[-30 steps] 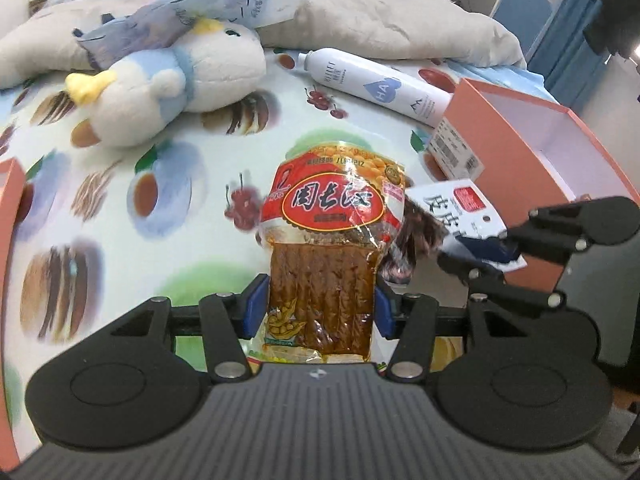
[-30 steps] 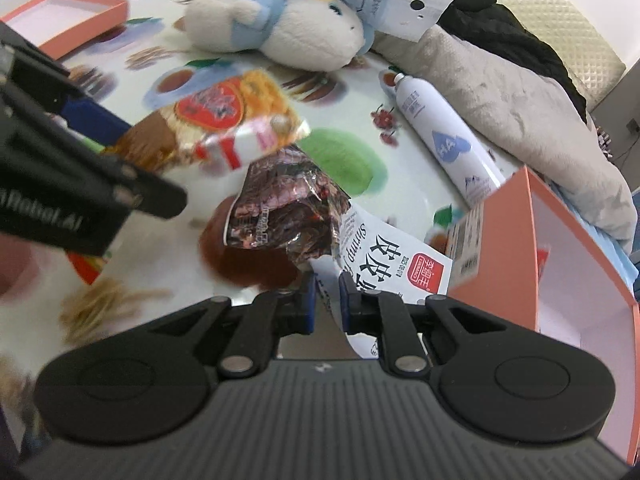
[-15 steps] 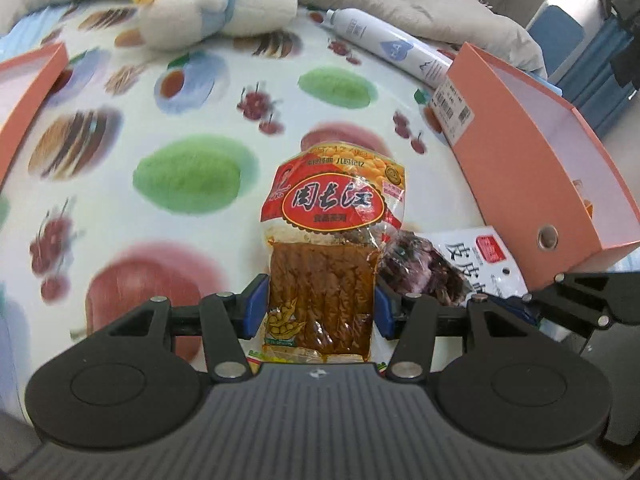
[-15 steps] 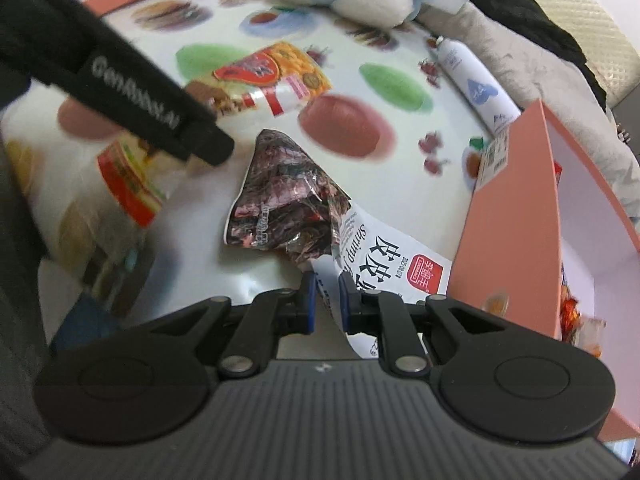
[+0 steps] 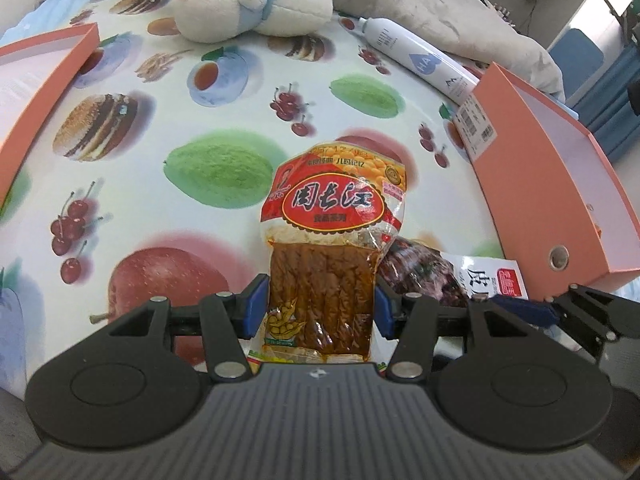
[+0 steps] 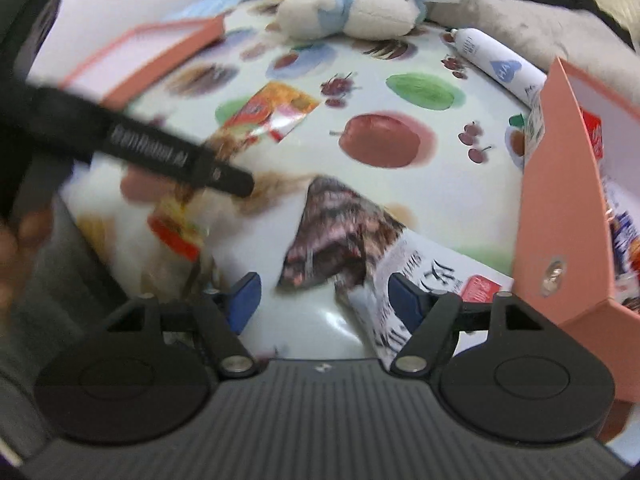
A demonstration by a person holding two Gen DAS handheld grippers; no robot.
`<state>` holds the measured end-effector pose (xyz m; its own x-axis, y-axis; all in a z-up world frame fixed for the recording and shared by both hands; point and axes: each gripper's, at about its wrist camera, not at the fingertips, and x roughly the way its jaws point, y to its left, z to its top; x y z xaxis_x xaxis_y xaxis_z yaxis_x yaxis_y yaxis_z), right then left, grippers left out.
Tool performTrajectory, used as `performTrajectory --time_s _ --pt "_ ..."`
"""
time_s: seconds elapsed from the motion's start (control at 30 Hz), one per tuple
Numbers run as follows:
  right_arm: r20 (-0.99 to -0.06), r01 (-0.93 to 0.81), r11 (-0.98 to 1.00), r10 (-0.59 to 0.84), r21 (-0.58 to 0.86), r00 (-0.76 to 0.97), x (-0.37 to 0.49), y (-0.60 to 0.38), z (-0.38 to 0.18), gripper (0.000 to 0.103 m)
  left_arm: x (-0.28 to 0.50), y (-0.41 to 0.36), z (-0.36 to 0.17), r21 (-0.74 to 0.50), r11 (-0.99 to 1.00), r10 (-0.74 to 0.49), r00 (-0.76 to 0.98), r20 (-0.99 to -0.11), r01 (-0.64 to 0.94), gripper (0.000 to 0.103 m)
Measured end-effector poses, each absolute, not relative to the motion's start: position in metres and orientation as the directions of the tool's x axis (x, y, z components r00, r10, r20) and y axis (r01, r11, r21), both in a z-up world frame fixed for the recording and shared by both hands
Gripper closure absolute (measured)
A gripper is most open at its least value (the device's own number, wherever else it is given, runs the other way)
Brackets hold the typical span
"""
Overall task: Organize snacks
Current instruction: 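Hold the tofu bag in the left gripper while the right grasps the dark patterned bag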
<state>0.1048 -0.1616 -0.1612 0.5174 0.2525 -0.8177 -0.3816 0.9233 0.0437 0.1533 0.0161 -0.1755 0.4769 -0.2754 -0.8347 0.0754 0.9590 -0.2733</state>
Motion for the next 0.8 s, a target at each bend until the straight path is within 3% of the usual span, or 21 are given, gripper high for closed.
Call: performTrajectory --time_s 0.3,0.4,0.57,0.73,0.8 --pt "-0.823 -0.255 0.965 0.194 0.063 0.533 0.138 -0.161 -0.188 0.031 0.156 0.024 -0.171 -0.274 0.96 -0.266 0.484 -0.833 0.057 0.044" --pt "-0.824 -0.237 0.969 0.183 0.062 0.536 0.139 -0.162 -0.194 0.02 0.155 0.023 -0.171 -0.276 0.96 -0.266 0.487 -0.832 0.053 0.044" --pt "-0.826 -0.246 0.967 0.196 0.072 0.529 0.141 -0.164 -0.201 0.018 0.154 0.021 -0.175 -0.271 0.961 -0.262 0.47 -0.843 0.05 0.044" --pt "-0.827 -0.253 0.966 0.182 0.05 0.532 0.14 -0.163 -0.202 0.023 0.155 0.018 -0.177 -0.259 0.964 -0.255 0.46 -0.851 0.056 0.044" --pt "-0.828 -0.248 0.967 0.181 0.053 0.531 0.14 -0.164 -0.2 0.037 0.156 0.017 -0.177 -0.259 0.964 -0.254 0.461 -0.851 0.054 0.044"
